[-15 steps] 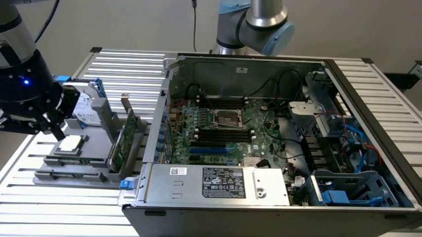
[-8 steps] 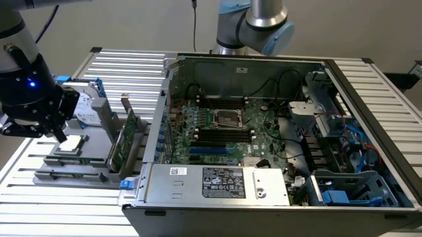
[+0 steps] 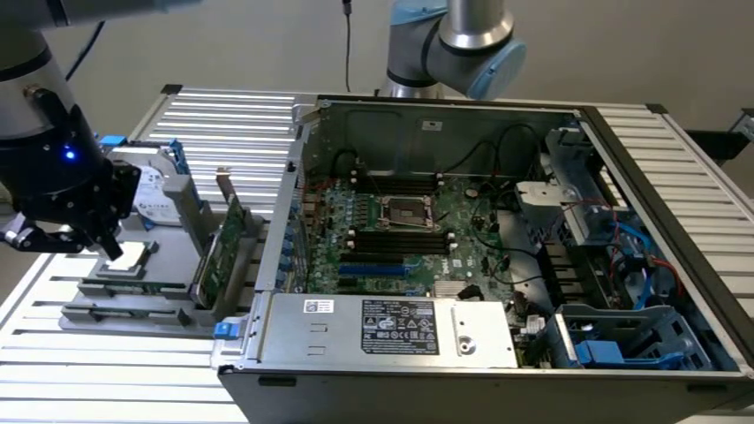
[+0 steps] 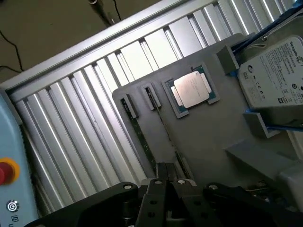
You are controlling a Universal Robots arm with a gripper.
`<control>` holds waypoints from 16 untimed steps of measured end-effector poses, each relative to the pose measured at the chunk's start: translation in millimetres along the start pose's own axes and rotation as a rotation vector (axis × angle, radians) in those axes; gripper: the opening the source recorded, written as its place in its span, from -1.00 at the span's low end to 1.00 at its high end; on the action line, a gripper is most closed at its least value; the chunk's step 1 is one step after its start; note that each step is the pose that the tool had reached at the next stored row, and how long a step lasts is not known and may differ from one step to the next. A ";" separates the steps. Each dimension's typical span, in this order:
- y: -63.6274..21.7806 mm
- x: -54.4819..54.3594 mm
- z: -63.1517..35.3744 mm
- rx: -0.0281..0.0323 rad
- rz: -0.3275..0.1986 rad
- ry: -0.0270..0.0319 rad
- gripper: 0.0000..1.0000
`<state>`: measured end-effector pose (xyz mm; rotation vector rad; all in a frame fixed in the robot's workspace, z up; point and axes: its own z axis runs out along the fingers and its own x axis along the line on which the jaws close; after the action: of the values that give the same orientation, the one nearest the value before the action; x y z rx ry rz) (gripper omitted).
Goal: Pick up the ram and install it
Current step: 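Pick up the ram and move it above insertion slot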
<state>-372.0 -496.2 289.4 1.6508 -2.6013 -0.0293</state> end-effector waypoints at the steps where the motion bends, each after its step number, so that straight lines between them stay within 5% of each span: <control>1: -0.1 0.0 1.1 0.0007 -0.017 0.0008 -0.79; 16: -0.7 -0.5 13.7 0.0136 -0.288 0.0132 -0.79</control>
<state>-372.0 -496.3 275.7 2.0072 -2.3369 -0.0138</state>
